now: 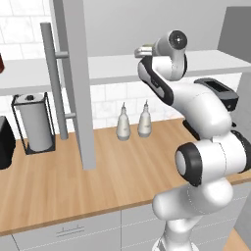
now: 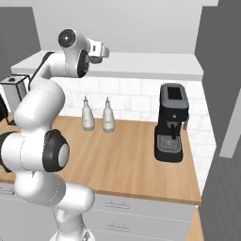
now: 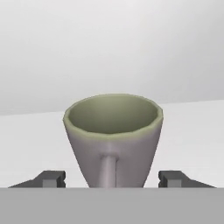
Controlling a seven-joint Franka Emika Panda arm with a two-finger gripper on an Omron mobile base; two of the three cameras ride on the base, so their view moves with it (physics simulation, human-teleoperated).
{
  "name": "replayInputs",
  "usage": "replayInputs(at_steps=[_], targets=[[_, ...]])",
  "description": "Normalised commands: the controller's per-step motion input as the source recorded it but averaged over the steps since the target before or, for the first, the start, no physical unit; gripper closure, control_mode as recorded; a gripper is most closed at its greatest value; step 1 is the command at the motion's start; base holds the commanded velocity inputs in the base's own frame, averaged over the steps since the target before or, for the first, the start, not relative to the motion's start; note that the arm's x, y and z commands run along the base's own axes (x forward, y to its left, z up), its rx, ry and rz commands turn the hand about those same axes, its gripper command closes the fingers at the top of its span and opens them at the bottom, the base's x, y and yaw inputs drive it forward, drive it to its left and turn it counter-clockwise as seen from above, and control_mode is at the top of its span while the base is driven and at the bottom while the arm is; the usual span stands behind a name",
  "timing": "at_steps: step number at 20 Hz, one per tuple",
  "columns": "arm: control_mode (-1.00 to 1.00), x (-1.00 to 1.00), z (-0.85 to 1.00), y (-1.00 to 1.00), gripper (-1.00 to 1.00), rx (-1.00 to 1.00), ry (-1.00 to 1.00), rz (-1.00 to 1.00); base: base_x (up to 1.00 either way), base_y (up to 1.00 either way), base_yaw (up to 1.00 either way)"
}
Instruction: Gather all objects into one cabinet and sort the glasses and bowls to opposite sides.
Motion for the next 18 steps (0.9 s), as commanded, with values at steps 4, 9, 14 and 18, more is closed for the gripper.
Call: replayInputs(at_steps=[4, 9, 14, 18], targets=[[-1.0, 0.0, 0.0, 0.0, 1.0, 0.0, 0.0, 0.0, 0.0, 0.0, 0.0], [-1.0, 0.0, 0.0, 0.0, 1.0, 0.0, 0.0, 0.0, 0.0, 0.0, 0.0], [-1.0, -0.3, 0.0, -0.05, 1.0, 0.0, 0.0, 0.0, 0.0, 0.0, 0.0], [-1.0, -0.56, 0.01, -0.05, 1.0, 0.0, 0.0, 0.0, 0.0, 0.0, 0.0]])
